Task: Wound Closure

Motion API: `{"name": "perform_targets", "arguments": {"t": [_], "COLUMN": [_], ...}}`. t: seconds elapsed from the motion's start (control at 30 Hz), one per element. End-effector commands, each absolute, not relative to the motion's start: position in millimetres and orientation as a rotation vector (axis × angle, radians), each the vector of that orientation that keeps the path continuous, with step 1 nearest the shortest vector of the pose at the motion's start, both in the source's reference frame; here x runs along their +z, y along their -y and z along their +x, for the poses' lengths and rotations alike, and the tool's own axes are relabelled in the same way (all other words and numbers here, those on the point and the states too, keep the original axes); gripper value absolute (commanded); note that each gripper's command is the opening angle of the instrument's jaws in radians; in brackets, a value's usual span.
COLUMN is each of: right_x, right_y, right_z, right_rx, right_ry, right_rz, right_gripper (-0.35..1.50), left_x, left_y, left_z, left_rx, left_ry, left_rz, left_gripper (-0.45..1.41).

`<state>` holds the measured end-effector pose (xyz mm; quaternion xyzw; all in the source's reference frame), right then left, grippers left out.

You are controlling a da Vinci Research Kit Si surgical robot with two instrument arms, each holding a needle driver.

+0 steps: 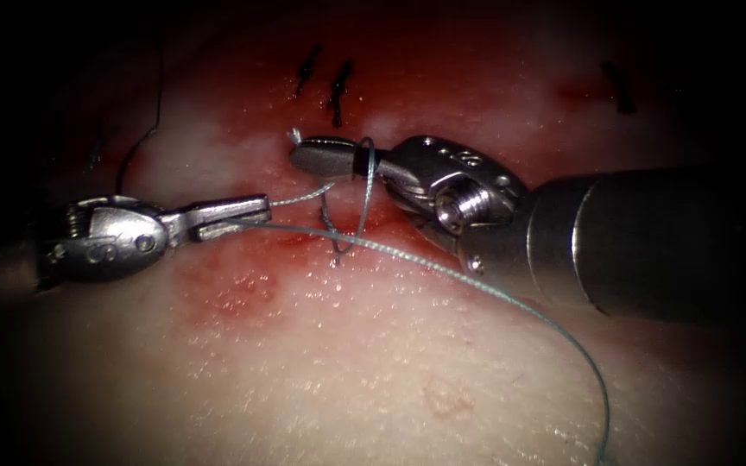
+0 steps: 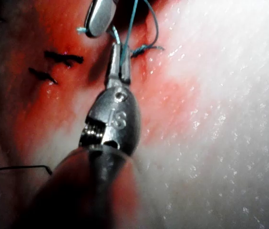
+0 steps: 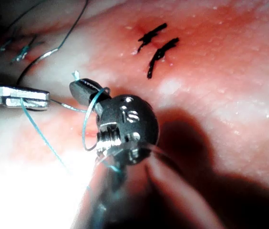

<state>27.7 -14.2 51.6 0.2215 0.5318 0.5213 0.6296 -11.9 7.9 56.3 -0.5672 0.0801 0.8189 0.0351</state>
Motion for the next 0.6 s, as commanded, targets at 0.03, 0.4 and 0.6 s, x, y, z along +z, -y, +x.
{"name": "perform_targets", "arguments": {"t": [0.03,0.4,0.6], "right_x": [52.2,52.2,52.1], "right_y": [15.4,18.3,19.6], "right_z": [28.2,24.5,23.7], "right_rx": [1.151,0.931,0.871], "right_ry": [-1.226,-1.263,-1.269], "right_rz": [0.499,0.415,0.404], "right_gripper": [-0.35,-0.35,-0.35], "left_x": [57.0,57.7,58.0], "left_y": [-8.5,-14.0,-18.1], "left_z": [-12.2,-10.2,-9.2], "left_rx": [2.517,2.511,2.577], "left_ry": [-0.246,-0.232,-0.290], "left_rz": [-1.738,-1.687,-1.664], "left_gripper": [-0.45,-0.45,-0.45]}}
